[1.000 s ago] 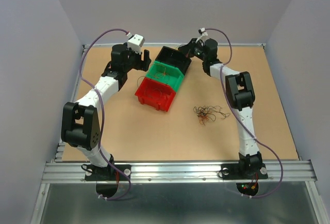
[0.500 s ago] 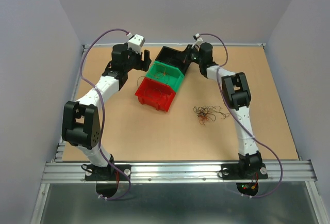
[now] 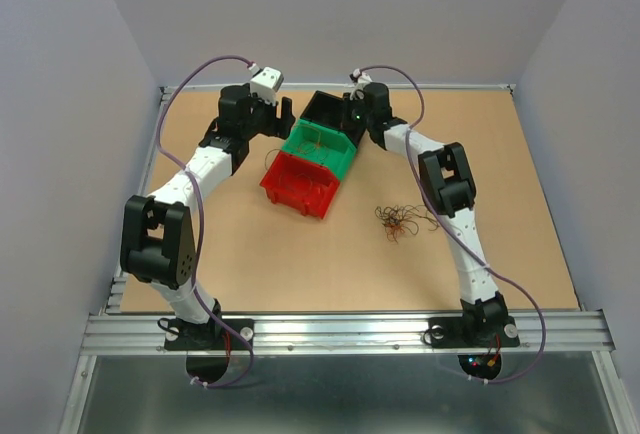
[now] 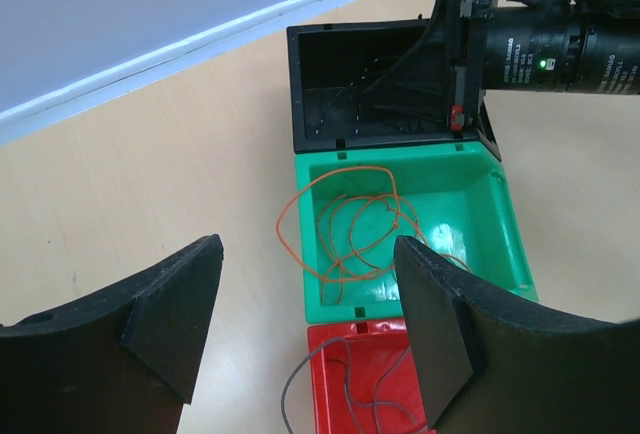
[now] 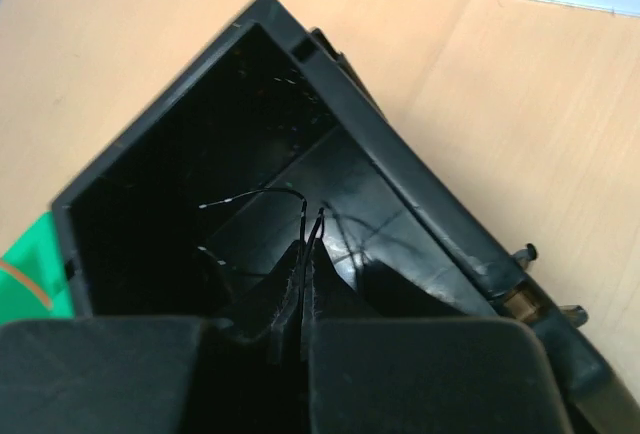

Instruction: Untangle the cables

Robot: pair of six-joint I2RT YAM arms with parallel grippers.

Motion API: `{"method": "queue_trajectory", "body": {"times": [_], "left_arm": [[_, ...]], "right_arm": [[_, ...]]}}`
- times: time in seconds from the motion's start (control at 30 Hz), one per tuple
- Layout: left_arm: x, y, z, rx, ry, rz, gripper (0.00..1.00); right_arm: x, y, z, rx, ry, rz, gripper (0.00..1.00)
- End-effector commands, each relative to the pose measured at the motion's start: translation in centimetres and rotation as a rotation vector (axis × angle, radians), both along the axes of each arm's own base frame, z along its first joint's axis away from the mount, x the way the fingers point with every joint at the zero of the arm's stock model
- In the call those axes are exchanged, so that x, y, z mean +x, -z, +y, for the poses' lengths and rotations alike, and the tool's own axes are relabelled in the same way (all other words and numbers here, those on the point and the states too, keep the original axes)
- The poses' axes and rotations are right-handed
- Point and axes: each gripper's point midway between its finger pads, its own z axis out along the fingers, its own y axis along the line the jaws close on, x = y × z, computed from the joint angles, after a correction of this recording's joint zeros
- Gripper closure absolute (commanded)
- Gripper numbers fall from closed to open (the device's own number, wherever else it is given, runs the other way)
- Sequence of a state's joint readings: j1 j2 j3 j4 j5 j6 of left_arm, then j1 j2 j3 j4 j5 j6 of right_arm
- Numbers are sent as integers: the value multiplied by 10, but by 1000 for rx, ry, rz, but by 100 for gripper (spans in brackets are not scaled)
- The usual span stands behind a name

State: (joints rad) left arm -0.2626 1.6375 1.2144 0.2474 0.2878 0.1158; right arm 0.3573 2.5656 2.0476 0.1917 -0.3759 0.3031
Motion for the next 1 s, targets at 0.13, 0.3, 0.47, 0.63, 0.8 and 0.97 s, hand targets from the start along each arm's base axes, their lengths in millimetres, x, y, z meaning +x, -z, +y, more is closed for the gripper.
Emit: {"method": "queue_trajectory", "body": {"times": [0.13,0.3,0.47,0.63,0.8,0.97], "left_arm": [[7,-37,-7,-10,18,-88,20],[6,-38,-5,-6,8,-91,20],[5,-40,-5,-7,6,-99,20],[5,-39,-6,-1,7,-100,20],[4,-39,-6,5,6,-103,20],[2,-40,-11,17,11,-111,20]], "right_arm": [[6,-20,-16,-101,80,-48,75],[5,-54,-10,-68,63,-95,74],[-14,-72,-6,-67,61,-136,66],[-29,-112,-6,-38,76,-215,53],[-42,-125,-19,-37,116,-239,34],[-49,-126,-29,-46,153,-239,33]]}}
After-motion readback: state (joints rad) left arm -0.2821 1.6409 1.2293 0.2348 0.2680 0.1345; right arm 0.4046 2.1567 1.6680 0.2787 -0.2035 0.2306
